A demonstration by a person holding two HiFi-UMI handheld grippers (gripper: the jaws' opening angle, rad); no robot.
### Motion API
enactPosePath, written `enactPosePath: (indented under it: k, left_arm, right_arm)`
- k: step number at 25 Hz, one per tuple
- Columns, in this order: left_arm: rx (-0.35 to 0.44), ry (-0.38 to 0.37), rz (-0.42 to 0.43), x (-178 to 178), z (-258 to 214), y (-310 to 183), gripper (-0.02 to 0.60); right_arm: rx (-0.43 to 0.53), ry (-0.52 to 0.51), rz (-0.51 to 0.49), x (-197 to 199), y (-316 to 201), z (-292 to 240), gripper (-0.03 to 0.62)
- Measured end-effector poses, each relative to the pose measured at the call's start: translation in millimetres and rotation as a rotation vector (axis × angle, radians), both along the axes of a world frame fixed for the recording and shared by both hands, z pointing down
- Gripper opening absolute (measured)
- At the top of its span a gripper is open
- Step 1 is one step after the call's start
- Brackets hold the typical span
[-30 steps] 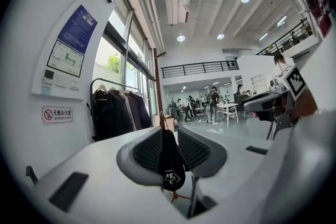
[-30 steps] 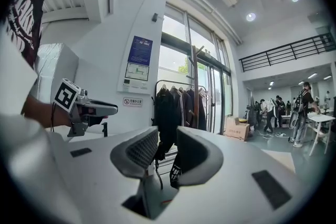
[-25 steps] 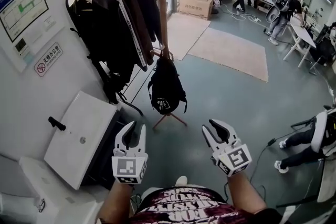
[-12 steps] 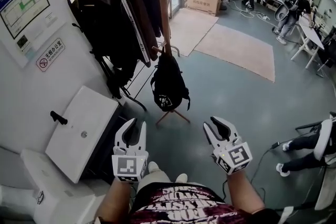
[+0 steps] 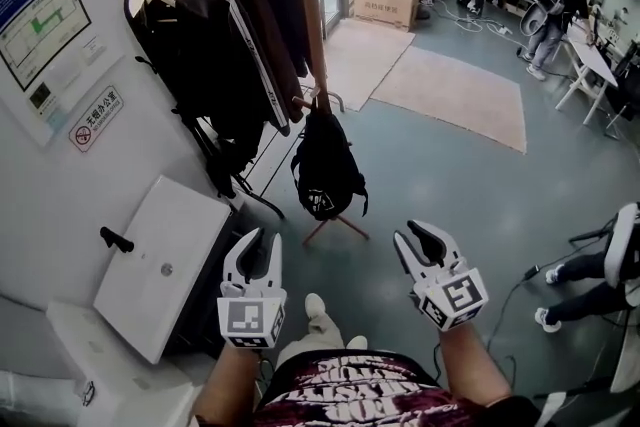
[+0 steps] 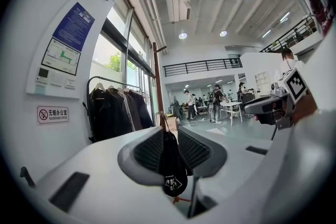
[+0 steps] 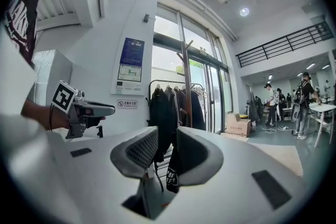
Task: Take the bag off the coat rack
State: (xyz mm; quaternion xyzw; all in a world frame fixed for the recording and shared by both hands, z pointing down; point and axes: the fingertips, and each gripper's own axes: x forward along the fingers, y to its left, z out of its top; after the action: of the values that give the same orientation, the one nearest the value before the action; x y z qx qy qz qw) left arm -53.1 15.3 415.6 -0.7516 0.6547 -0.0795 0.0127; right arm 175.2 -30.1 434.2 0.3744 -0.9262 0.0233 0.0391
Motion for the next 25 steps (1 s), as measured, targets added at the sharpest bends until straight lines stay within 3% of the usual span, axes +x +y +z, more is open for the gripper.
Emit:
enactPosePath:
  k: [25]
  left_arm:
    - [-0.052,0.017,0.025,-68,17,-118,0.084]
  right_arm:
    - [-0.042,0.007,-0.006,-78,-113,7,0.12]
